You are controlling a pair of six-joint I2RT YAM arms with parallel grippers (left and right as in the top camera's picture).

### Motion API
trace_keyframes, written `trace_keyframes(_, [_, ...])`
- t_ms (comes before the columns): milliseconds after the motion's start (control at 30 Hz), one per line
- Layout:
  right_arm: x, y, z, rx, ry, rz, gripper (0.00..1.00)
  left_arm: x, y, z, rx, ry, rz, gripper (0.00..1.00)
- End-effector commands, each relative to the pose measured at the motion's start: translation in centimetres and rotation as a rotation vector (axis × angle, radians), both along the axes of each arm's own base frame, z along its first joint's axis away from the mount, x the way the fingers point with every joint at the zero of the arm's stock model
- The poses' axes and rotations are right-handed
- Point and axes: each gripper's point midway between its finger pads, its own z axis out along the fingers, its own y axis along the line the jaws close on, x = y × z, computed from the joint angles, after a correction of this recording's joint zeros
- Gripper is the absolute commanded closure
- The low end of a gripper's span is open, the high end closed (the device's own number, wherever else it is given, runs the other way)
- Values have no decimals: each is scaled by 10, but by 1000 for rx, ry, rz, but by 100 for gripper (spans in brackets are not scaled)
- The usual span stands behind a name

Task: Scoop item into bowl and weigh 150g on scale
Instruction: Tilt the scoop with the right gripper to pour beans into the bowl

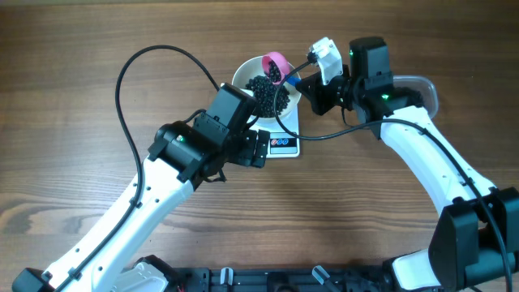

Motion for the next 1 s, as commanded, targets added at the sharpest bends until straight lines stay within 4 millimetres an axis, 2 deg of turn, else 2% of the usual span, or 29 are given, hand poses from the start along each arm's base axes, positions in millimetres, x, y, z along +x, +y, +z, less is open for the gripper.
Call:
trace_keyframes(0, [1, 0, -4, -15, -2, 13, 96, 1, -3, 5, -13, -9, 3, 0])
trace_keyframes(100, [1, 0, -4, -21, -9, 20, 96, 1, -3, 5, -13, -9, 3, 0])
trace_keyframes(333, [0, 0, -5, -149, -170, 185, 96, 1, -3, 5, -13, -9, 3, 0])
trace_keyframes(867, [5, 1, 0, -199, -273, 252, 96, 1, -3, 5, -13, -9, 3, 0])
trace_keyframes(967, [10, 3, 5, -226, -343, 286, 96, 1, -3, 5, -13, -9, 3, 0])
